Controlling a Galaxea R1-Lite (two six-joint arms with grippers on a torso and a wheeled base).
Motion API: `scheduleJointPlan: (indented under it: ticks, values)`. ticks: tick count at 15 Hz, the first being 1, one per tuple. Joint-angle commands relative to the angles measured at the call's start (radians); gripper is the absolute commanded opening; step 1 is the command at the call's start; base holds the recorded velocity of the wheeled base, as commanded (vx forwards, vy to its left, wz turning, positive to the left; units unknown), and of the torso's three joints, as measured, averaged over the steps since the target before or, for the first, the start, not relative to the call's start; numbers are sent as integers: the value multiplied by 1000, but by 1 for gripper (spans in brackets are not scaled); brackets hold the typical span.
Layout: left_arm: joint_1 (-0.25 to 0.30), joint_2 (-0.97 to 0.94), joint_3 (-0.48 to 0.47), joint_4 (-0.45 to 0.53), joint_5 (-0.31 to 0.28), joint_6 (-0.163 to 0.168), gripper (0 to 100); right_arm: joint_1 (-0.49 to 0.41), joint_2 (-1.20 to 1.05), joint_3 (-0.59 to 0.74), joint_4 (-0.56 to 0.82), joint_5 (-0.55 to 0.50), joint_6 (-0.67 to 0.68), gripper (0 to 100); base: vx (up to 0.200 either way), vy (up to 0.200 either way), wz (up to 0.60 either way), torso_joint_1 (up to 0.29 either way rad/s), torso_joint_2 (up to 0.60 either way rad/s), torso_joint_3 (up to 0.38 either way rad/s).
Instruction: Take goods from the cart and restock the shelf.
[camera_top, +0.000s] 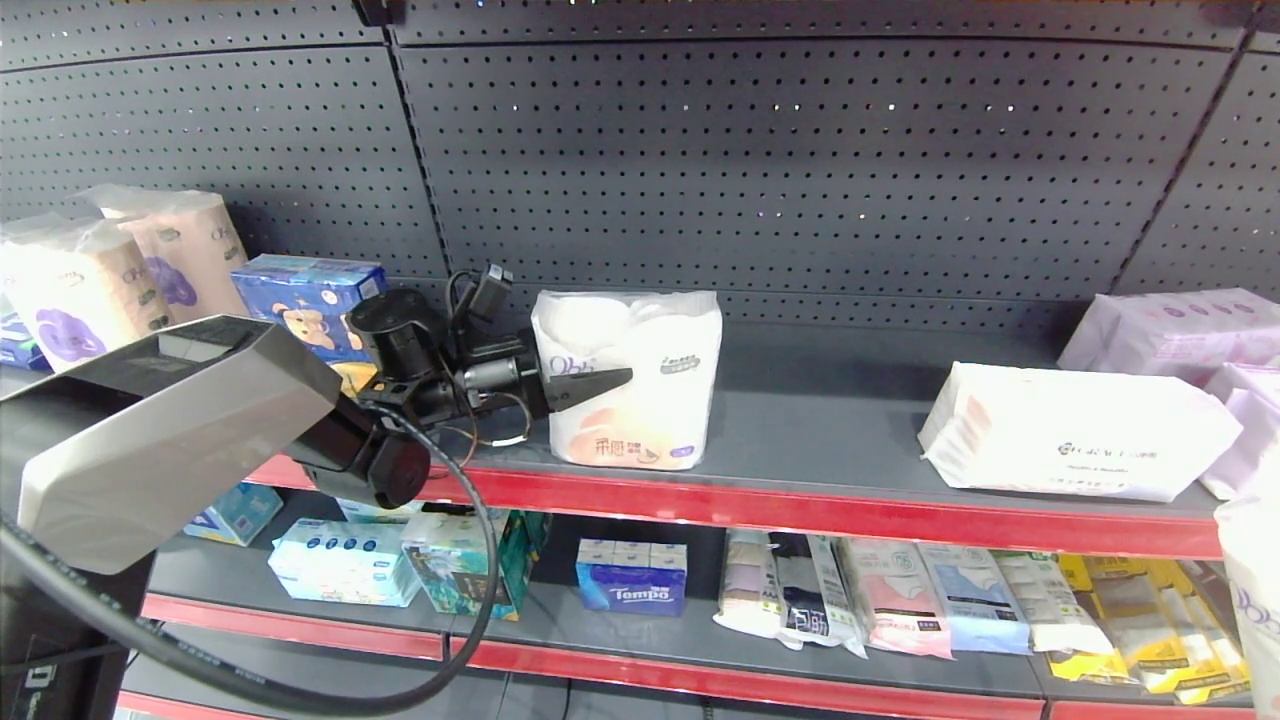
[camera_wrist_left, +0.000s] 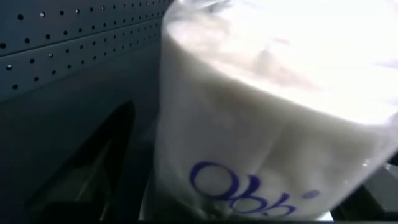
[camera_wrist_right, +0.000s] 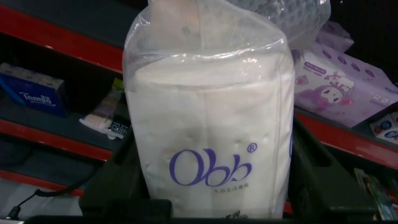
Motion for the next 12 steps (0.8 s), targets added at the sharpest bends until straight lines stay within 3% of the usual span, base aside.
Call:
scheduleJointPlan:
  ticks: [1, 6, 12]
  values:
    - [1, -10, -4, -2, 0, -1, 100, 0, 1, 1, 1, 0, -1, 0, 0, 0, 0, 0, 0, 0]
    - [29, -23, 18, -65, 0, 2, 100, 0, 4, 6, -1, 1, -1, 0, 0, 0, 0, 0, 0, 0]
    - [29, -115, 131, -91, -7, -18, 100, 0, 3, 3, -1, 1, 1, 0, 0, 0, 0, 0, 0, 0]
